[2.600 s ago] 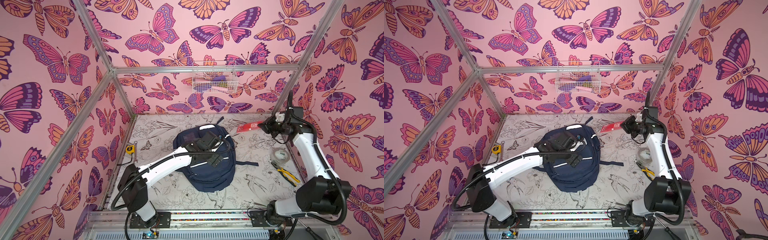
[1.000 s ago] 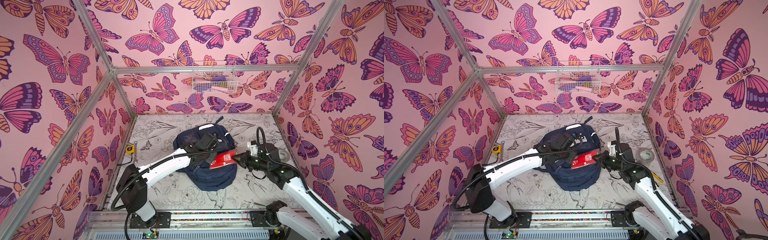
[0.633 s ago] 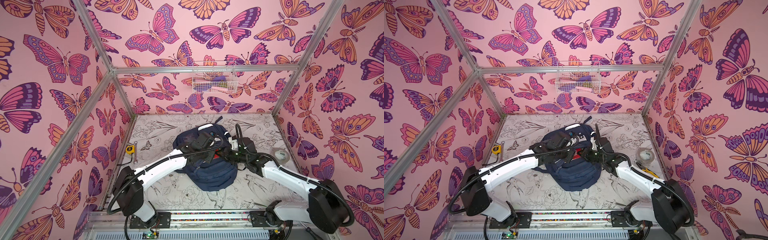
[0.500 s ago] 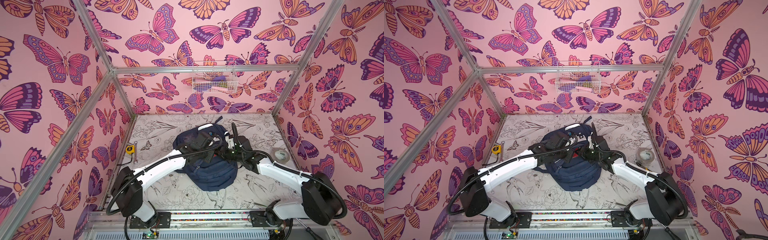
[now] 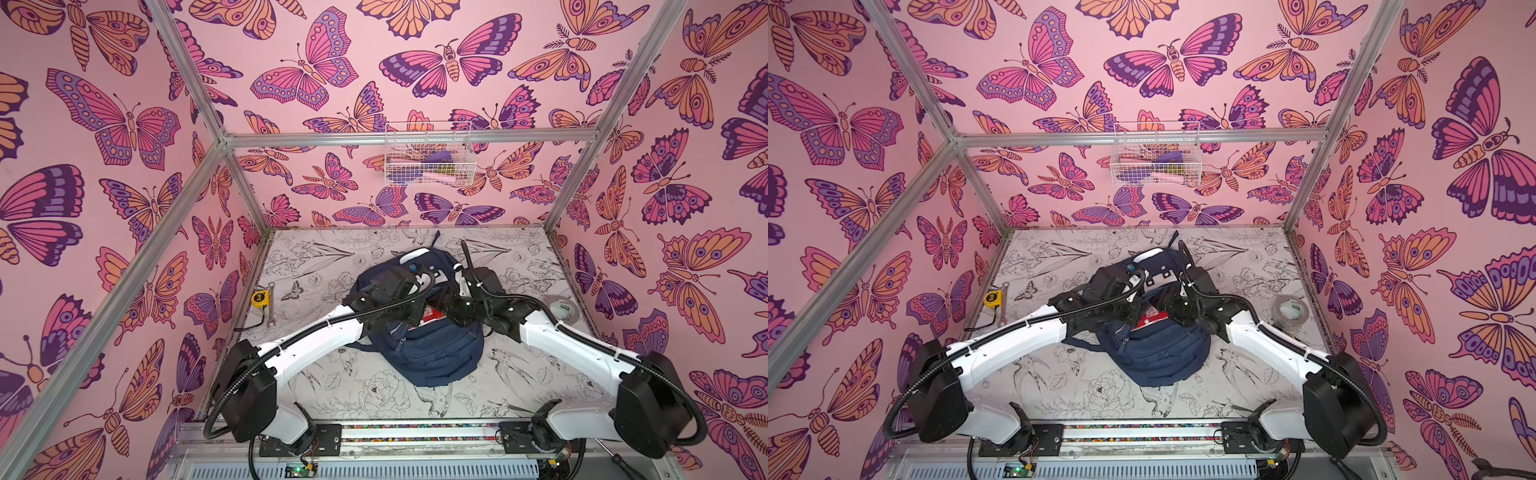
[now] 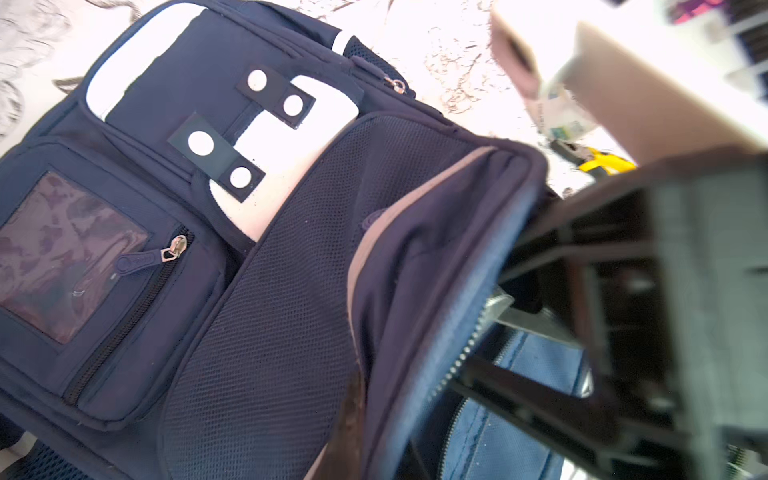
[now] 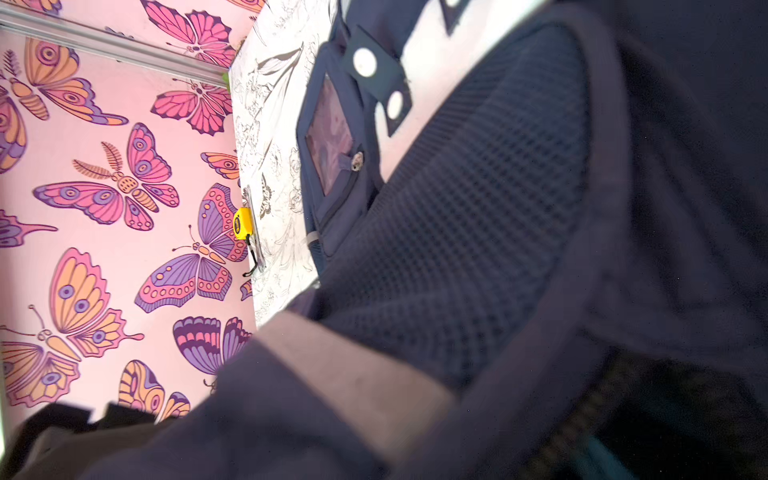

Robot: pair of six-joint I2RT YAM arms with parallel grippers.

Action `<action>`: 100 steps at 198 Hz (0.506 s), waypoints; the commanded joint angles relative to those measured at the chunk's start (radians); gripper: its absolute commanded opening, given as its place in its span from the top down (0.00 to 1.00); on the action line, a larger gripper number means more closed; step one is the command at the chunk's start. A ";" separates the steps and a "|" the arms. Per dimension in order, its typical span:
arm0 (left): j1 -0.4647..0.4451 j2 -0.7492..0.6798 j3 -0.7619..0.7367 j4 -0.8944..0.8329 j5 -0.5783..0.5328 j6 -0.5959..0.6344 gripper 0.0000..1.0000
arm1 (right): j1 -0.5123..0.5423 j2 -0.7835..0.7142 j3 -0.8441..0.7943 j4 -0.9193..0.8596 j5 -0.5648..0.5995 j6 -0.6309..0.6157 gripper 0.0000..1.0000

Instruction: Pack the student bag

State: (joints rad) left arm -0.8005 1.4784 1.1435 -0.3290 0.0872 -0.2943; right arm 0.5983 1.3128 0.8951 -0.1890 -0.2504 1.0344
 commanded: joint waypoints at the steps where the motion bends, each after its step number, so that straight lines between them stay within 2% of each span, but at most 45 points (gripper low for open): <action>1: 0.020 -0.046 -0.017 0.032 0.014 -0.028 1.00 | -0.008 -0.059 -0.003 -0.040 0.077 -0.003 0.44; 31: 0.021 -0.038 -0.034 0.056 0.021 -0.034 1.00 | -0.009 -0.038 0.001 -0.031 0.111 0.012 0.43; 46: 0.021 -0.034 -0.043 0.063 0.031 -0.050 1.00 | -0.009 -0.004 0.066 -0.104 0.144 -0.002 0.39; 71: 0.021 -0.024 -0.049 0.068 0.019 -0.063 1.00 | -0.005 -0.031 0.131 -0.227 0.224 -0.047 0.39; 79: 0.022 -0.023 -0.052 0.066 0.013 -0.068 1.00 | -0.005 -0.055 0.131 -0.269 0.248 -0.059 0.43; 91: 0.024 -0.020 -0.054 0.066 0.014 -0.075 1.00 | -0.005 -0.095 0.115 -0.305 0.260 -0.083 0.58; 100: 0.025 -0.016 -0.051 0.065 0.017 -0.075 1.00 | -0.006 -0.125 0.100 -0.322 0.259 -0.099 0.65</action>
State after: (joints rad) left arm -0.7910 1.4738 1.1030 -0.2916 0.1131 -0.3386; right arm 0.5972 1.2705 0.9863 -0.4007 -0.0879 0.9840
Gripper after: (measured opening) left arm 0.064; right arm 0.433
